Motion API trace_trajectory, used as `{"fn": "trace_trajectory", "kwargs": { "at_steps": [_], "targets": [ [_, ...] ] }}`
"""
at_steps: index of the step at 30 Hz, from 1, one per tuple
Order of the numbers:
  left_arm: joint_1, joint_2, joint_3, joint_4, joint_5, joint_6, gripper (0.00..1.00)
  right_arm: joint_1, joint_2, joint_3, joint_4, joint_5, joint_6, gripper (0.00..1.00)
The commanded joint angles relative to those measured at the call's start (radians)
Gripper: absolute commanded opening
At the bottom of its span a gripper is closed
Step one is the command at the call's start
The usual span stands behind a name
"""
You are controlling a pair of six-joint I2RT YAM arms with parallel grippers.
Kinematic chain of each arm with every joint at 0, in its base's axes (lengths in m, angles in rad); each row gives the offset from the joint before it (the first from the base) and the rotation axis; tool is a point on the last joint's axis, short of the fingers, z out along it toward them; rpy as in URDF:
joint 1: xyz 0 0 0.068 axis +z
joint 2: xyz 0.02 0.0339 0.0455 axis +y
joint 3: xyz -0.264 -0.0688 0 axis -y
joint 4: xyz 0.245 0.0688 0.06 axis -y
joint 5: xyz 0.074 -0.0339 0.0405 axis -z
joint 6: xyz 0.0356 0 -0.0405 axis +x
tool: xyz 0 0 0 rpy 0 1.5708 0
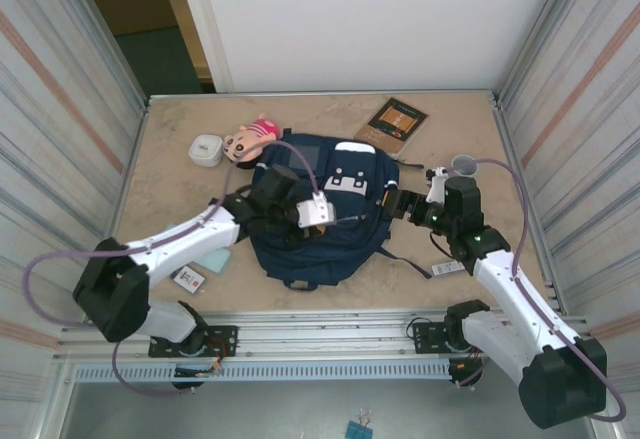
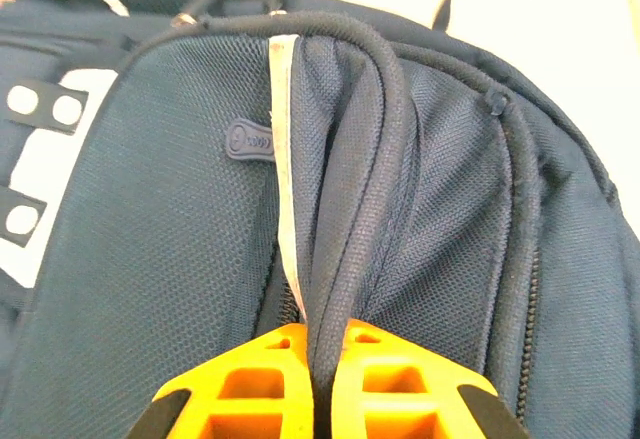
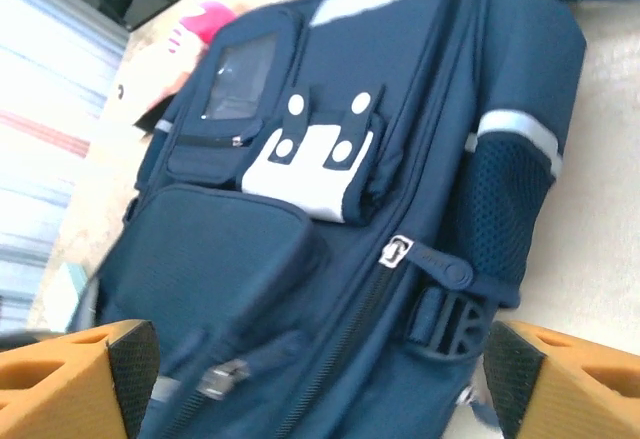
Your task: Pack books, pencil case, and school supplies into a backpack
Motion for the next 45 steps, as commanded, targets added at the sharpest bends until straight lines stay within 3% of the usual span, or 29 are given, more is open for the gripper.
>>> {"fn": "trace_trajectory", "kwargs": {
  "at_steps": [1, 7, 13, 19, 26, 37, 45],
  "targets": [
    [0.082, -0.099, 0.097, -0.039, 0.281, 0.019, 0.0, -0.013, -0.025, 0.015, 0.035, -0.069, -0.161, 0.84],
    [0.25, -0.122, 0.181, -0.084, 0.546, 0.067, 0.0, -0.05, -0.038, 0.018, 0.026, -0.161, -0.28, 0.82],
    [0.324, -0.104, 0.23, -0.136, 0.629, 0.114, 0.0, -0.11, -0.063, -0.037, 0.068, -0.292, -0.32, 0.8],
    [0.339, -0.076, 0.27, -0.181, 0.63, 0.15, 0.0, -0.112, -0.078, -0.105, 0.198, -0.486, -0.279, 0.79],
    [0.349, -0.062, 0.286, -0.174, 0.665, 0.149, 0.0, -0.112, 0.027, -0.088, 0.277, -0.628, -0.261, 0.77],
    [0.379, -0.066, 0.273, -0.118, 0.712, 0.107, 0.0, -0.114, 0.098, -0.047, 0.243, -0.697, -0.264, 0.48],
    [0.38, -0.064, 0.24, -0.041, 0.717, 0.057, 0.0, -0.114, 0.158, -0.007, 0.228, -0.683, -0.262, 0.17]
  ]
}}
